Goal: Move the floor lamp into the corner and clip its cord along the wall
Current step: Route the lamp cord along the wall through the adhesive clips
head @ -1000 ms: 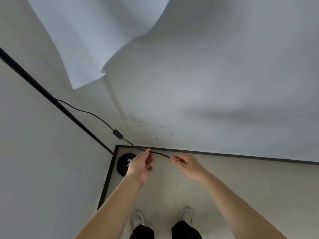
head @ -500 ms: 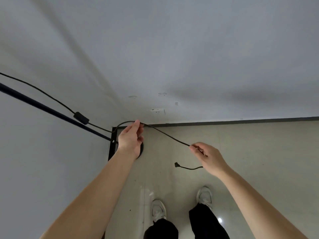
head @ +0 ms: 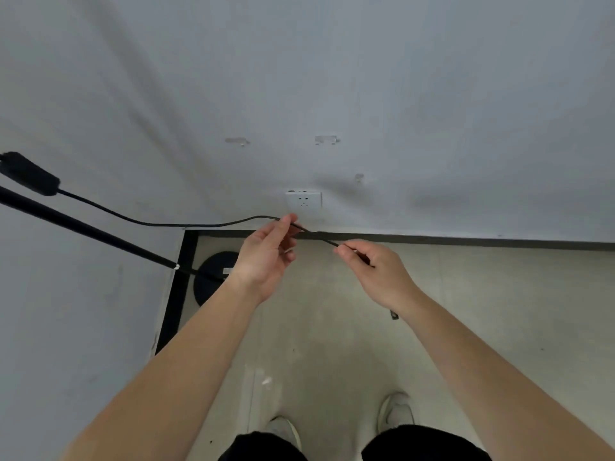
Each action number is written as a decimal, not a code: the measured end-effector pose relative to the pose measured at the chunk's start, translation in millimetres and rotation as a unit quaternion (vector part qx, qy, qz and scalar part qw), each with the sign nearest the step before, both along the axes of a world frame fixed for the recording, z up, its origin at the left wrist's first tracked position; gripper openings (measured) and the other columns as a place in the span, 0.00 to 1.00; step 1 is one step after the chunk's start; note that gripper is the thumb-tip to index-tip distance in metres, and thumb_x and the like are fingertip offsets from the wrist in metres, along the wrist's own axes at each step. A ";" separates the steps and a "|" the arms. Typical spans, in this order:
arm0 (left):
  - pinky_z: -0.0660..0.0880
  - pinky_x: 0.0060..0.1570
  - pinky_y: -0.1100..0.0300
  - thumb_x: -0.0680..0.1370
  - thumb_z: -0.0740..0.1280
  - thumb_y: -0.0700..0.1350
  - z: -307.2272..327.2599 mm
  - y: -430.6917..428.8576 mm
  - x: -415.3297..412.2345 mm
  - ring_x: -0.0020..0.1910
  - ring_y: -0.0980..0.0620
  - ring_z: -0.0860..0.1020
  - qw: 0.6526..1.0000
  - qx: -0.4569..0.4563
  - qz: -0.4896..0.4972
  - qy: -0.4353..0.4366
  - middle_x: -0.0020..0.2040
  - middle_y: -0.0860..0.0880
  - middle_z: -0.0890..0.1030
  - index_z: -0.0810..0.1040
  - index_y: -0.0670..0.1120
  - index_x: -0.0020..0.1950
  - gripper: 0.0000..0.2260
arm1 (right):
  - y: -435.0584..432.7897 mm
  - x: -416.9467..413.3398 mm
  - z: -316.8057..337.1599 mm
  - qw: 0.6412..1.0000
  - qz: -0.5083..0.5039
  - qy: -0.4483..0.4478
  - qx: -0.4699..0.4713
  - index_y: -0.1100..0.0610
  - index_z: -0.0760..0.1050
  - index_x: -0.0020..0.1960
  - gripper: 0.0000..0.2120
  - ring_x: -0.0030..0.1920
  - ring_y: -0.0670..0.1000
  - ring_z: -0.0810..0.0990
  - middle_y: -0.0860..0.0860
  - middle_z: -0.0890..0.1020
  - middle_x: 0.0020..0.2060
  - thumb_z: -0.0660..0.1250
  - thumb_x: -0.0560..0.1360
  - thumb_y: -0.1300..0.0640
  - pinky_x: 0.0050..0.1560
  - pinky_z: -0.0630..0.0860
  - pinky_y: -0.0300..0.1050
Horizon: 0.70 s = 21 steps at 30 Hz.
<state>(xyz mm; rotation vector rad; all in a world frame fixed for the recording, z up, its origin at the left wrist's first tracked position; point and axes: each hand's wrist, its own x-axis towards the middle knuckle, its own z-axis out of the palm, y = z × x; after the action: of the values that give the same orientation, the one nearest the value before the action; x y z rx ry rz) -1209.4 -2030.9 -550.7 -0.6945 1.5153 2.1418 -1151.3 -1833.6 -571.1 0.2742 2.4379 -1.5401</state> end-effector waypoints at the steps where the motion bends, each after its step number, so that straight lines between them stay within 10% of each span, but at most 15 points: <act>1: 0.71 0.32 0.64 0.80 0.69 0.44 -7.8 -1.4 -7.7 0.35 0.56 0.75 1.000 0.010 -0.005 0.008 0.44 0.49 0.83 0.84 0.44 0.52 0.06 | -0.7 -10.8 -7.4 1.000 0.004 0.009 0.005 0.46 0.83 0.53 0.10 0.32 0.42 0.75 0.45 0.81 0.33 0.64 0.80 0.45 0.34 0.68 0.34; 11: 0.73 0.32 0.64 0.79 0.69 0.42 -61.8 -18.1 -73.1 0.34 0.56 0.76 0.997 0.012 0.017 0.081 0.41 0.48 0.85 0.82 0.42 0.49 0.04 | -36.0 -124.9 -57.5 0.988 0.081 0.127 0.012 0.28 0.78 0.42 0.09 0.26 0.43 0.67 0.46 0.75 0.28 0.63 0.78 0.40 0.32 0.66 0.42; 18: 0.72 0.27 0.64 0.80 0.68 0.42 -81.8 -70.1 -122.5 0.30 0.57 0.77 0.963 0.061 0.186 0.185 0.36 0.49 0.84 0.80 0.43 0.47 0.03 | -54.5 -160.3 -91.3 0.969 0.106 0.221 -0.001 0.38 0.82 0.49 0.07 0.39 0.41 0.81 0.36 0.84 0.38 0.65 0.78 0.44 0.45 0.76 0.41; 21: 0.72 0.27 0.65 0.80 0.68 0.43 -79.6 -88.7 -125.1 0.30 0.58 0.77 0.953 0.081 0.234 0.173 0.38 0.49 0.83 0.79 0.44 0.46 0.04 | -54.9 -161.3 -92.8 0.967 0.059 0.243 -0.045 0.36 0.81 0.44 0.08 0.31 0.43 0.77 0.42 0.82 0.32 0.66 0.79 0.47 0.34 0.72 0.34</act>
<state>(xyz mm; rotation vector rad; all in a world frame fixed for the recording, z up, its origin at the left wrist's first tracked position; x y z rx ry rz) -1334.5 -2119.6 -630.3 -0.7005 1.4157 2.8354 -1312.5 -1888.5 -663.9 -0.2979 2.6594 -1.8281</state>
